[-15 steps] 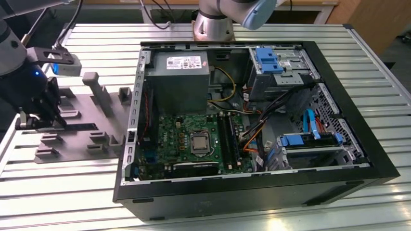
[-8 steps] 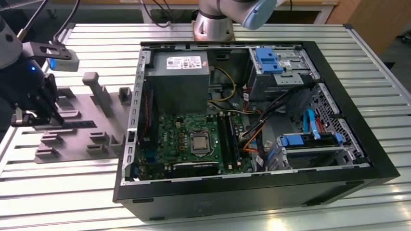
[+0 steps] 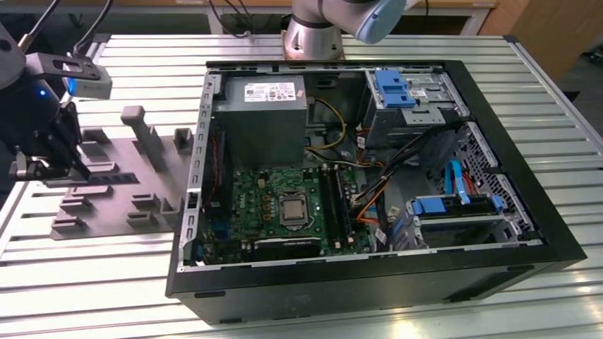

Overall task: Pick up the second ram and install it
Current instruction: 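Pick up the second ram and move it above second insertion slot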

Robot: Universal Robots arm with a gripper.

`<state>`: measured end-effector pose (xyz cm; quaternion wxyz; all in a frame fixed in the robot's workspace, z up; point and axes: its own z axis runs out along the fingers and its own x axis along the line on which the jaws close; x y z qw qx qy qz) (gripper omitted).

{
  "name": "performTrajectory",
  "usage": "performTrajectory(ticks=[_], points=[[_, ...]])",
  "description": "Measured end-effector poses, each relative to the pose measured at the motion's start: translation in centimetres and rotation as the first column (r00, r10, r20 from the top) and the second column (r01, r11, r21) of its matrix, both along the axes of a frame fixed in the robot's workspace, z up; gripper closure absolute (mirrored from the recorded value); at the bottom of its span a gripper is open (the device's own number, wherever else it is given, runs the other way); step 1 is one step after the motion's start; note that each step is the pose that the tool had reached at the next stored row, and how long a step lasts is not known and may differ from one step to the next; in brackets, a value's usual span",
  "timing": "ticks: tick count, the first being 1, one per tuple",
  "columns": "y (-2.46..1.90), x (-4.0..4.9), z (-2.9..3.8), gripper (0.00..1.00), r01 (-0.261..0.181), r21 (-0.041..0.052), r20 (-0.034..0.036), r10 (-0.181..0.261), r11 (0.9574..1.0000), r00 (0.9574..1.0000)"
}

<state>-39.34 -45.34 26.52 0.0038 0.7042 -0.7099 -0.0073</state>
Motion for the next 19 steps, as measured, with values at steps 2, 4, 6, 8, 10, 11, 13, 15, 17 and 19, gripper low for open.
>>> performTrajectory(ticks=[2, 4, 6, 8, 10, 11, 13, 15, 17, 19], points=[[0.0, 0.0, 0.28, 0.88, 0.0, -0.0001, -0.0001, 0.0, 1.0, 1.0], [0.0, 0.0, 0.6, 0.88, 0.0, 0.0, 0.0, 0.0, 1.0, 1.0], [0.0, 0.0, 0.94, 0.88, 0.0, 0.0, 0.0, 0.0, 1.0, 1.0], [0.0, 0.0, 1.27, 0.88, 0.0, 0.0, 0.0, 0.0, 1.0, 1.0], [0.0, 0.0, 1.6, 0.88, 0.0, -0.0001, -0.0001, 0.0, 1.0, 1.0], [0.0, 0.0, 1.76, 0.88, 0.0, 0.0001, 0.0001, 0.0, 1.0, 1.0], [0.01, 0.0, 2.11, 0.88, 0.0, 0.0, 0.0, 0.0, 1.0, 1.0], [0.01, 0.0, 2.42, 0.88, 0.0, -0.0001, -0.0001, 0.0, 1.0, 1.0], [0.01, 0.0, 2.74, 0.88, 0.0, 0.0, 0.0, 0.0, 1.0, 1.0], [0.01, 0.0, 3.03, 0.88, 0.0, 0.0, 0.0, 0.0, 1.0, 1.0]])
